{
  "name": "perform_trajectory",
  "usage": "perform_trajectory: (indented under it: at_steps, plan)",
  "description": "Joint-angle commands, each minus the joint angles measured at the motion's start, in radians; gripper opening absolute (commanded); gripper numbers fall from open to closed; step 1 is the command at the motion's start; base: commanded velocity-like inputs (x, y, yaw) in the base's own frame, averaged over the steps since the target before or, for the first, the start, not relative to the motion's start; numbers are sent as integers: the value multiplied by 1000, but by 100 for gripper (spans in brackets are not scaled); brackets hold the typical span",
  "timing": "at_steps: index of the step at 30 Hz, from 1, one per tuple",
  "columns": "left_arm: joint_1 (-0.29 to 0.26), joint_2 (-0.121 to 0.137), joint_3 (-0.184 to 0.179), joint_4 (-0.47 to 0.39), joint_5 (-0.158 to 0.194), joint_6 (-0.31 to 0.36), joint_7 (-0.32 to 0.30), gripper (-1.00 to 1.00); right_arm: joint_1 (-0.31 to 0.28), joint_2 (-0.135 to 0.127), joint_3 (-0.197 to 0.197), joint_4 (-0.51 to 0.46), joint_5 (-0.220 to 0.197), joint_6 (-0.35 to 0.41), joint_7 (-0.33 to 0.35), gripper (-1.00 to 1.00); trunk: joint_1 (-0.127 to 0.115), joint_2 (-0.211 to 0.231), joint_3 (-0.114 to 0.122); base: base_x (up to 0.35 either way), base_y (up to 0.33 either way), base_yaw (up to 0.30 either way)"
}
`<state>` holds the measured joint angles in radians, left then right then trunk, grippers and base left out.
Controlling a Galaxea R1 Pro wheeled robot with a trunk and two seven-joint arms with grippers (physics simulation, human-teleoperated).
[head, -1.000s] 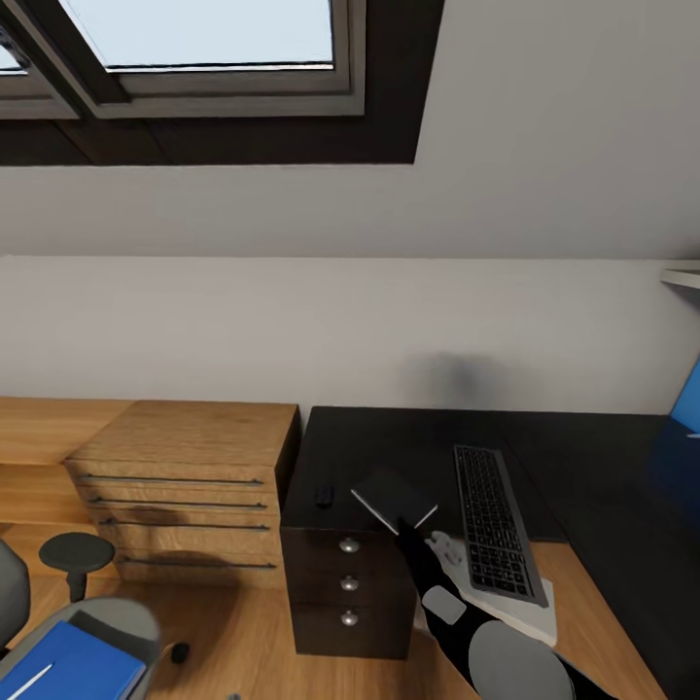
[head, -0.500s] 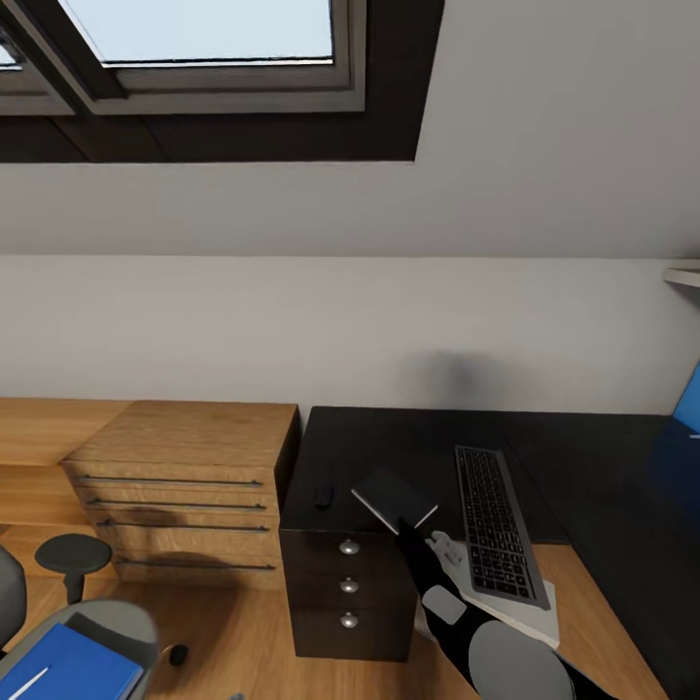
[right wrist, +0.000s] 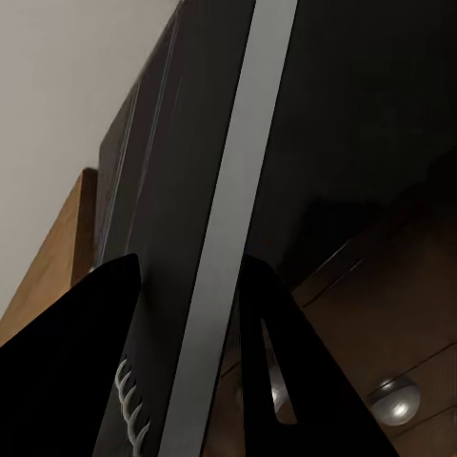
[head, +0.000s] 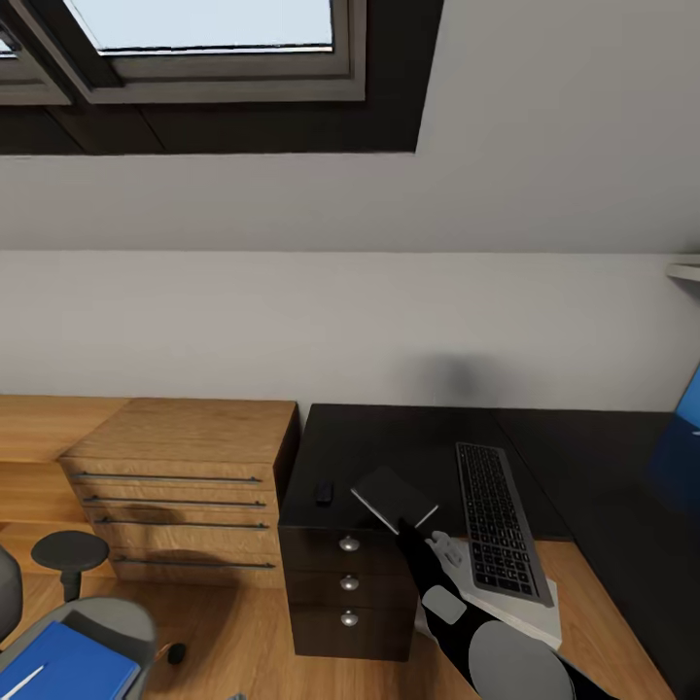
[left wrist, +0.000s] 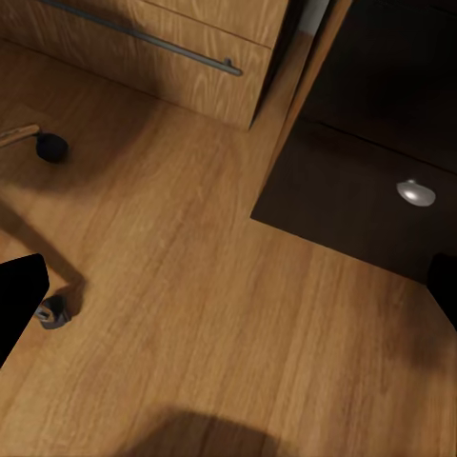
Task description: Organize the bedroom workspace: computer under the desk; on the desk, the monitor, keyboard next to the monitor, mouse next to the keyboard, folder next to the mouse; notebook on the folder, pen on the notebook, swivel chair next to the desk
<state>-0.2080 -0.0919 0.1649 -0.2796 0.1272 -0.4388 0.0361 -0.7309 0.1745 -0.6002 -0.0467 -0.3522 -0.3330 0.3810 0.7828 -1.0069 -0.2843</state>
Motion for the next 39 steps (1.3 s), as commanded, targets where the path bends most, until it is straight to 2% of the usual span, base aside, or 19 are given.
perform_trajectory:
  at_steps: [1, 10, 39]
  plan:
    - [-1, 0, -2, 0, 8, -3, 1, 100, 0, 0, 2, 1, -10, -1, 6, -100, 4, -8, -4, 0, 0, 0]
    - [-1, 0, -1, 0, 8, -3, 1, 100, -1, 0, 2, 1, -10, -1, 6, -100, 39, -71, -33, 0, 0, 0]
    - [-1, 3, -1, 0, 9, -3, 1, 100, -1, 0, 2, 0, -10, -2, -31, -100, 39, -71, -33, -29, 0, 0]
